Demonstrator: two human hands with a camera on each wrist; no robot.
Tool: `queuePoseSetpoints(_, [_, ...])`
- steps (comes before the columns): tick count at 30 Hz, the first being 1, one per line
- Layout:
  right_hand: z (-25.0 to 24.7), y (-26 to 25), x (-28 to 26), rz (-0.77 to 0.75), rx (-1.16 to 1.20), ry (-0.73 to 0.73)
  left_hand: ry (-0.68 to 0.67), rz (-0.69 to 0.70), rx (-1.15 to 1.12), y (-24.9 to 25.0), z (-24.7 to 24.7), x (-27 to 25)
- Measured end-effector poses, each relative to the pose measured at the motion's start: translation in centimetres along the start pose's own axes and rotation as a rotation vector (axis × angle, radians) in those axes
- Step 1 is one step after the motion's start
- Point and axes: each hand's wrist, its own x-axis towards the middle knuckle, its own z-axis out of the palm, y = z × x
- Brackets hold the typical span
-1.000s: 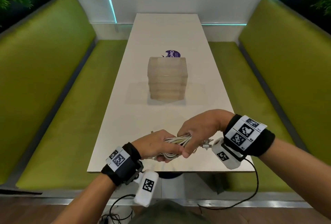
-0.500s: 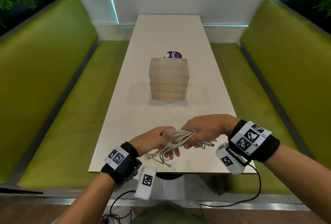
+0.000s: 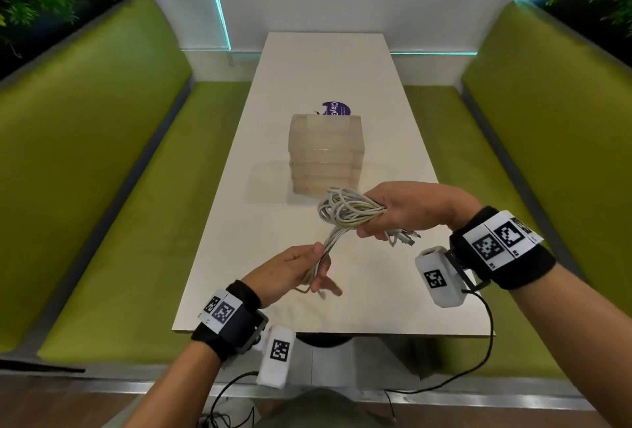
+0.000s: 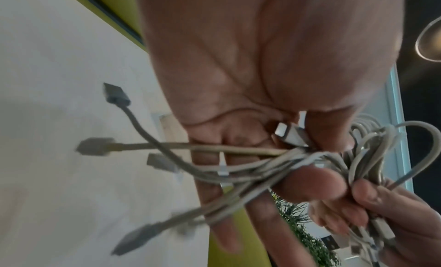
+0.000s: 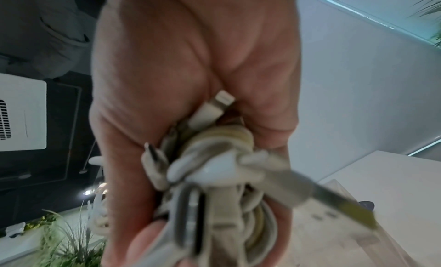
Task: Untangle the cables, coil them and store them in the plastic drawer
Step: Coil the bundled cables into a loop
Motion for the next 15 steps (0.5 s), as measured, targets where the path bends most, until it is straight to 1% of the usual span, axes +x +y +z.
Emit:
queuePoseSetpoints(3, [-0.4, 0.0, 0.0, 0.007, 0.022, 0.036, 0.043, 0.032, -0.112, -0.1, 0.0, 0.2])
queuePoseSetpoints(7, [0.4, 0.0, 0.1, 0.011, 0.127, 0.145, 0.247, 0.150, -0.287, 0.8, 0.3, 0.7])
queuePoseSetpoints(9, [1.9, -0.2, 0.5, 0.019, 0.224, 0.232, 0.337, 0.197, -0.407, 1.7, 0.6, 1.2])
queuePoseSetpoints(12, [4.8, -0.4, 1.6, 0.058, 0.382, 0.369, 0.425, 0.247, -0.537, 2.8, 0.8, 1.9])
queuePoseSetpoints(15, [7.0, -0.5, 2.6, 0.068, 0.391, 0.420, 0.506, 0.229, -0.630, 3.3, 0.9, 2.4])
